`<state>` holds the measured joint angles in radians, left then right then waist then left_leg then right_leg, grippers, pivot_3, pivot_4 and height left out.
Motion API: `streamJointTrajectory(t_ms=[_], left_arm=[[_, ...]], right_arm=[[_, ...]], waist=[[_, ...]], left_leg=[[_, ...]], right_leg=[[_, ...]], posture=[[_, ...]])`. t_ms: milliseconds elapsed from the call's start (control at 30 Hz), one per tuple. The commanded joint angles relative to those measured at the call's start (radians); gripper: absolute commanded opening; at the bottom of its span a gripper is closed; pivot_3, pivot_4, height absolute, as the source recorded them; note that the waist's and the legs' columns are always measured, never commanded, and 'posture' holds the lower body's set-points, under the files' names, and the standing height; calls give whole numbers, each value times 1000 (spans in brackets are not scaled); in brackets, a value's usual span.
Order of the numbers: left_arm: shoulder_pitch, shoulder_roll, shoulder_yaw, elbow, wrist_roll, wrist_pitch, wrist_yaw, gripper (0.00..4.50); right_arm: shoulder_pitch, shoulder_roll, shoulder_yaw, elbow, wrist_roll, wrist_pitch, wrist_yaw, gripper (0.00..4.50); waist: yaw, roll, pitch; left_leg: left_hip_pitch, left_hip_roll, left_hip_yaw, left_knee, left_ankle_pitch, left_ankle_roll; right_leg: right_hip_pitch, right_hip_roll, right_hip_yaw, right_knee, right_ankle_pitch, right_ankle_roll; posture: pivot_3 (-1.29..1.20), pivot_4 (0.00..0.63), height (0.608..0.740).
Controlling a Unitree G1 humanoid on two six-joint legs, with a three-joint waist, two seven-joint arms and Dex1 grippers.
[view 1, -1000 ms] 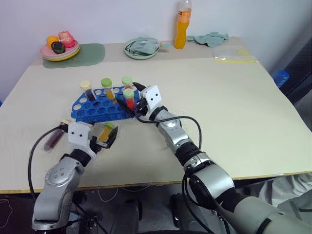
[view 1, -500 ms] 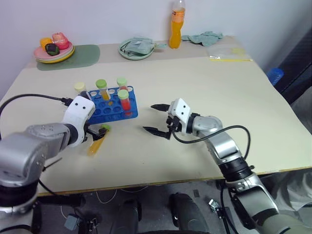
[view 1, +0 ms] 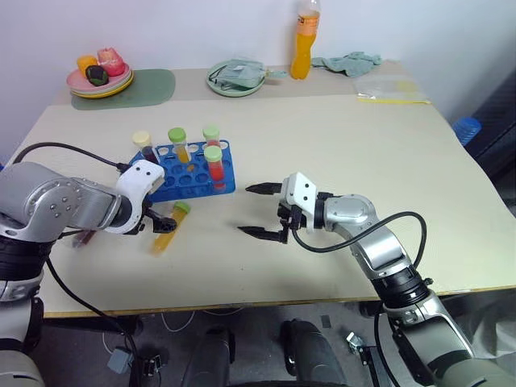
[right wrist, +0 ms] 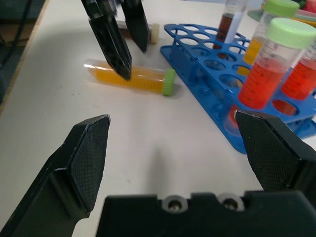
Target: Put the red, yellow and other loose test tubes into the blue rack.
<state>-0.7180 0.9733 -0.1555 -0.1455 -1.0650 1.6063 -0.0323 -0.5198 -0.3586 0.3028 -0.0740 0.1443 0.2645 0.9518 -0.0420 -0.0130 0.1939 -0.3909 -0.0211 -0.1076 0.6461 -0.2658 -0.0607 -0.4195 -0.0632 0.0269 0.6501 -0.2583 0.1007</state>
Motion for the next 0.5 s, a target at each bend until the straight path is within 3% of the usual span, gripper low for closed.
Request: streamJointTrajectory(t_ms=[33, 267, 367, 500], left_arm=[[-37, -27, -12, 35, -63, 8, 71, 4500], [-71, -101, 0, 137, -136, 8, 224, 4500], [-75, -122, 1, 160, -161, 8, 276, 3717], [-79, -136, 5, 175, -203, 8, 332, 1743]], right_arm=[[10, 10, 4, -61, 17, 6, -11, 4474], [34, 8, 15, -75, 10, 9, -19, 4474], [43, 8, 21, -81, 6, 8, -23, 4500], [49, 7, 27, -92, 7, 13, -30, 4500]], waist=[[0, 0, 0], [-1, -1, 0], [0, -1, 0], [1, -1, -1]], left_leg=[[0, 0, 0, 0, 0, 0], [0, 0, 0, 0, 0, -1], [0, 0, 0, 0, 1, -1], [0, -1, 0, 1, 1, -2]], right_leg=[[0, 0, 0, 0, 0, 0], [-1, 0, 0, 1, 0, 0], [-1, 0, 0, 1, 0, 0], [-1, -1, 0, 2, 0, 0]], posture=[[0, 150, 740], [0, 150, 740], [0, 150, 740], [0, 150, 740]])
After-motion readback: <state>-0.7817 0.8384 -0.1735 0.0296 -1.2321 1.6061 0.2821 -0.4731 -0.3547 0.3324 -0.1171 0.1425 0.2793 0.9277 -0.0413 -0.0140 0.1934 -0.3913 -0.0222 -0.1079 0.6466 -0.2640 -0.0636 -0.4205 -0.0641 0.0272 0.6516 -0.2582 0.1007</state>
